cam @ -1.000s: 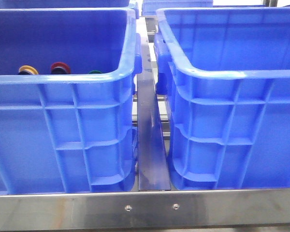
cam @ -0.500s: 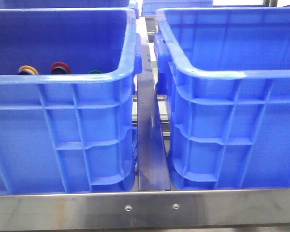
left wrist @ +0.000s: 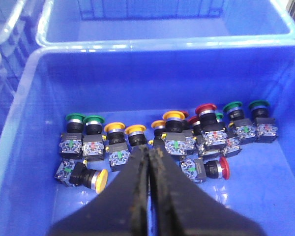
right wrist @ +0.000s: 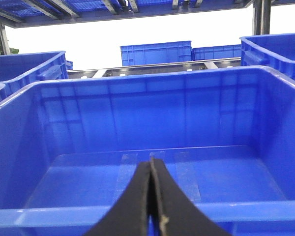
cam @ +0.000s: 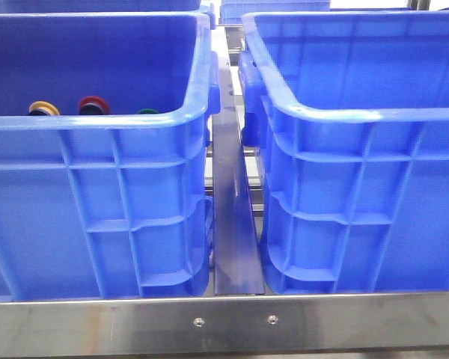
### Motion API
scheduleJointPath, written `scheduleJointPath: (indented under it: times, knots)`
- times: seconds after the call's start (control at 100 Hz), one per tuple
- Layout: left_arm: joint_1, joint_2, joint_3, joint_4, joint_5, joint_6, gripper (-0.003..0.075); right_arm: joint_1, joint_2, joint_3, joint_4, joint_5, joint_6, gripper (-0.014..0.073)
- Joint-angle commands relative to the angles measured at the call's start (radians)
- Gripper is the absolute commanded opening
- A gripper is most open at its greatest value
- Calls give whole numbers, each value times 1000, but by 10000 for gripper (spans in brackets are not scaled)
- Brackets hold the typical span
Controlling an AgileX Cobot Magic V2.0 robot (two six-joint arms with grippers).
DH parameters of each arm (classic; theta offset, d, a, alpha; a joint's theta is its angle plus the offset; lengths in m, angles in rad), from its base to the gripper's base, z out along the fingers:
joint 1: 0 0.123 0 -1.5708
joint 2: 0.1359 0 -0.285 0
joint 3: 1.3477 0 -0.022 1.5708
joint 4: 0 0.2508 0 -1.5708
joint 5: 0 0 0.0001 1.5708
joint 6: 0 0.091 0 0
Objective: Pick red and yellow buttons and place in box
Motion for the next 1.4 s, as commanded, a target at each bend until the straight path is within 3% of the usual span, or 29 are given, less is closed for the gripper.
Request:
scheduleJointPath:
  times: [0.0,0.1,0.16,0.26,0.38,0.45,0.83,1.15,1.39]
  knots:
    - [2,20,-37,-8,-58,-4,-20,0,-20,5,1,-85,2,-68]
    - [2,27,-37,-7,-51,9,-7,0,-20,5,1,-85,2,-68]
    - [2,27,-37,-7,-44,22,48,0,-20,5,1,-85,2,-68]
    - [2,27,-37,-7,-24,28,234,0,-20,5,1,-85,2,-68]
    - [2,27,-37,-7,-11,28,518,0,-20,5,1,-85,2,-68]
    - [2,27,-37,-7,-11,28,585,0,-20,5,1,-85,2,-68]
    - [-46,135,-43,-94,12,28,576,0,-20,5,1,-85,2,-68]
    - [-246,416,-145,-107,-73,-43,576,0,-20,5,1,-85,2,-68]
    - [-279,648,-290,-100,-80,-74,576,0,-20,5,1,-85,2,-68]
